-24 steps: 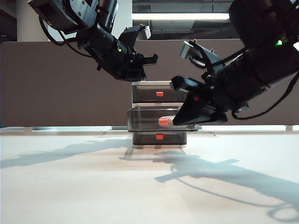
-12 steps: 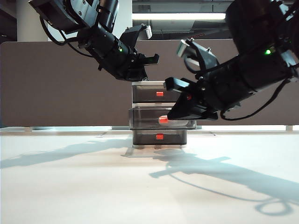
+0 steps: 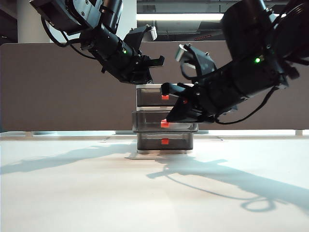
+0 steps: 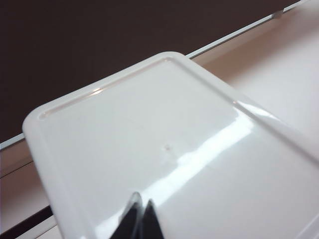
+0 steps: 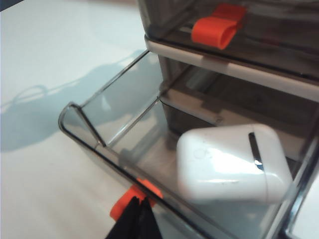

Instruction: Pick up the earphone case on the table, open the lid, insert the wireless earphone on the table into it, close the lid, put the earphone case into the second layer of the drawer, and finally close the drawer.

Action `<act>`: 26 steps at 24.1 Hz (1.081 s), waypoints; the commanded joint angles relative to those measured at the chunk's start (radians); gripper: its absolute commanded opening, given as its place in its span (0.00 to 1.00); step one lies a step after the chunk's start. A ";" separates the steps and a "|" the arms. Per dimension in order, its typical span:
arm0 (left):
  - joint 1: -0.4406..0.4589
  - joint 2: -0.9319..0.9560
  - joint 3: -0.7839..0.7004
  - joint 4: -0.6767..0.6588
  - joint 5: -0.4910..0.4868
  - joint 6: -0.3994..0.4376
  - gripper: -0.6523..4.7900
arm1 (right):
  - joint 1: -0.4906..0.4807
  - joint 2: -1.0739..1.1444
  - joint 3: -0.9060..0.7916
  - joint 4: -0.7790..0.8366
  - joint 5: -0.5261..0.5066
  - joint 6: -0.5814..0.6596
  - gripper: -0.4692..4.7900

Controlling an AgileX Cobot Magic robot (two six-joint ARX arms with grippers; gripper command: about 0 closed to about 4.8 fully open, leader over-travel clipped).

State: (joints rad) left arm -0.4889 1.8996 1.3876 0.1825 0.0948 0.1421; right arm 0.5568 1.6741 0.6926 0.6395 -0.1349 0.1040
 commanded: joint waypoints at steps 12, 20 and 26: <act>0.000 0.002 0.002 -0.040 0.003 0.003 0.11 | -0.039 0.119 0.158 0.023 0.054 0.000 0.09; 0.000 0.002 0.002 -0.043 0.003 0.003 0.11 | -0.066 0.158 0.198 0.035 0.054 0.000 0.09; 0.000 0.002 0.002 -0.044 0.003 0.003 0.11 | -0.067 0.186 0.248 0.034 0.047 0.000 0.09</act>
State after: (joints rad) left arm -0.4885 1.8992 1.3895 0.1722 0.0948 0.1421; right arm 0.4900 1.8668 0.9337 0.6460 -0.0910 0.1040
